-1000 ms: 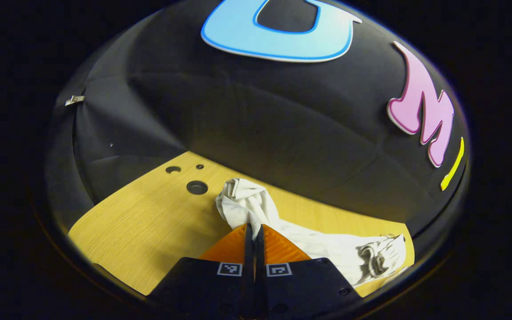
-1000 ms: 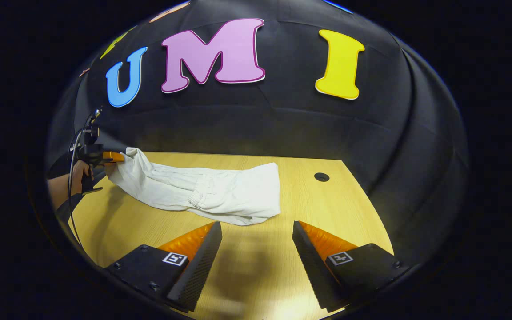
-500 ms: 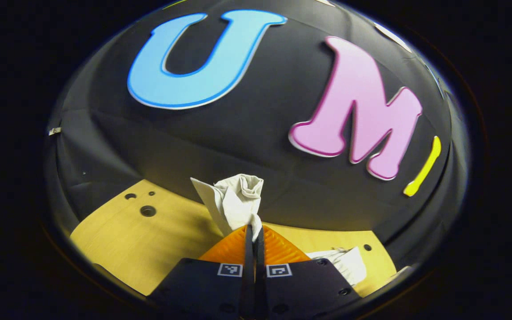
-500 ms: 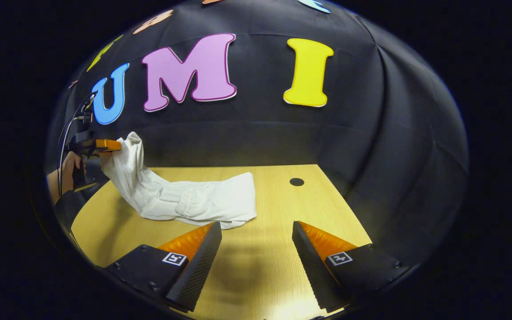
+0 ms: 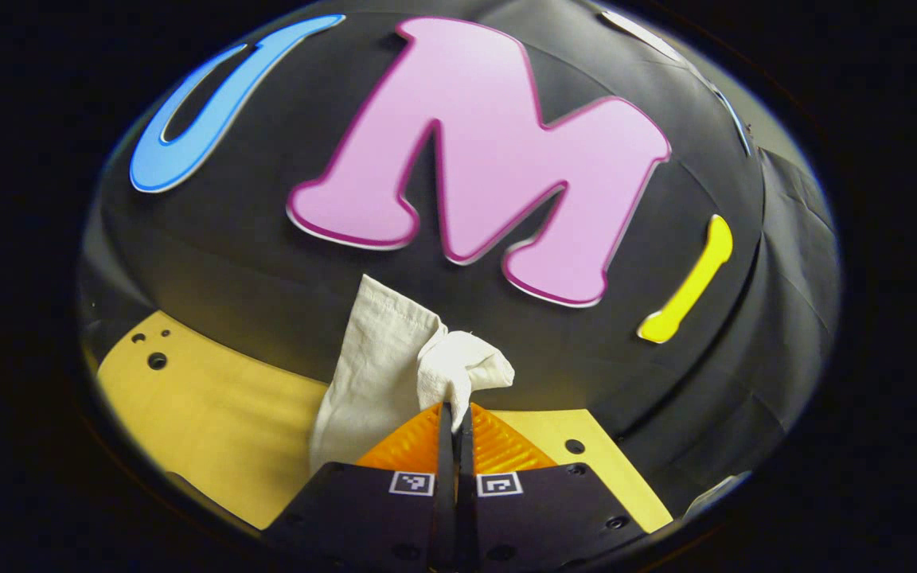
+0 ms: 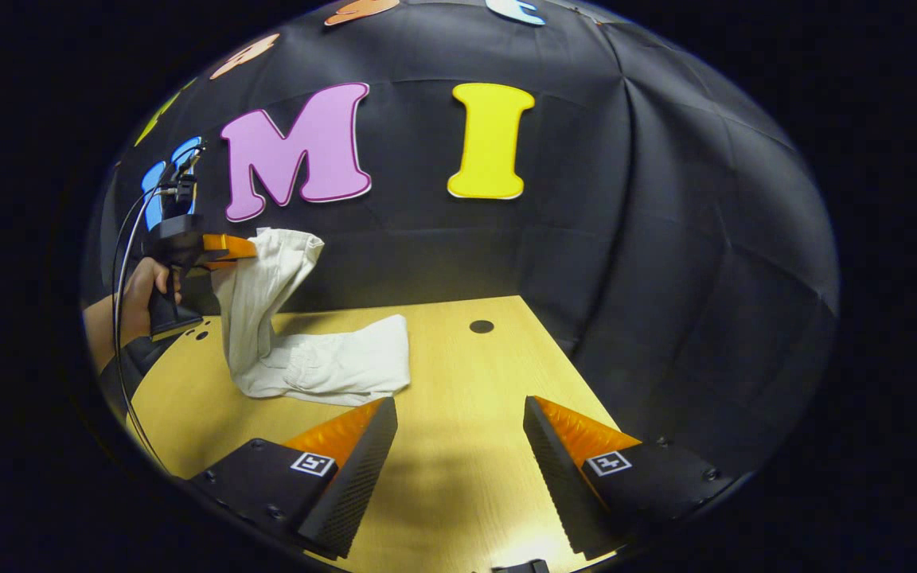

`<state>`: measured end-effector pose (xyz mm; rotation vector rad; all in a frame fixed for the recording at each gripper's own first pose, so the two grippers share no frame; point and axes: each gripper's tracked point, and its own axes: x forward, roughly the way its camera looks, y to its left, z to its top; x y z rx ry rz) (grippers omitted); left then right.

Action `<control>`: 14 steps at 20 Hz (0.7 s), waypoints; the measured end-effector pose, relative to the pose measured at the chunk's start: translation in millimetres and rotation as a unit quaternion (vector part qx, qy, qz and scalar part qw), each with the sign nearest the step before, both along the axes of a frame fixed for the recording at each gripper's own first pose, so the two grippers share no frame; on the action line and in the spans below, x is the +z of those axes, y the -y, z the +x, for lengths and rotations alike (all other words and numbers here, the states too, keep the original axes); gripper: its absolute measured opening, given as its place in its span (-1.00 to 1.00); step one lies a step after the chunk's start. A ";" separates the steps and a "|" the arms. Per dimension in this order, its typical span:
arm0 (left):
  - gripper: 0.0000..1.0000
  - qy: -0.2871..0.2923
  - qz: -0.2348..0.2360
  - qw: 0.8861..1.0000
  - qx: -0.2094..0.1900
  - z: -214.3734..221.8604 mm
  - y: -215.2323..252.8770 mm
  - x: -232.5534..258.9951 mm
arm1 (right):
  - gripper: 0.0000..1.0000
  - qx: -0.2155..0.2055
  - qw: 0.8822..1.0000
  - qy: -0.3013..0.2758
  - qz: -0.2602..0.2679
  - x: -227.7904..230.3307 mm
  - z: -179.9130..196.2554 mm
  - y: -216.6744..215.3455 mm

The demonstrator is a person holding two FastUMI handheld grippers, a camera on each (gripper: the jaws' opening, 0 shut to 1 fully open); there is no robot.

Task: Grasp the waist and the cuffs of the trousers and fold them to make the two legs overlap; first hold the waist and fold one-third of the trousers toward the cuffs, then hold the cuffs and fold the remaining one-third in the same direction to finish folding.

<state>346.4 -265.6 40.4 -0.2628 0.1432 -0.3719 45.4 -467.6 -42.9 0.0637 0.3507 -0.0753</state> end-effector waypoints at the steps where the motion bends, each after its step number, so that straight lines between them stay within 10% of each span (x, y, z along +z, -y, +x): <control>1: -0.89 -0.002 0.002 1.000 -0.006 -2.8 18.1 -3.9 | 0.96 -0.007 1.000 -0.002 0.003 -2.7 -5.8 5.6; 11: -0.80 -0.051 0.059 0.994 -0.083 -25.4 151.7 -82.1 | 0.98 -0.030 0.999 -0.013 0.022 -16.7 -46.6 28.1; 14: -0.46 -0.057 0.050 0.991 -0.114 -38.6 177.3 -93.2 | 0.98 -0.027 0.999 -0.016 0.021 -17.7 -54.9 24.0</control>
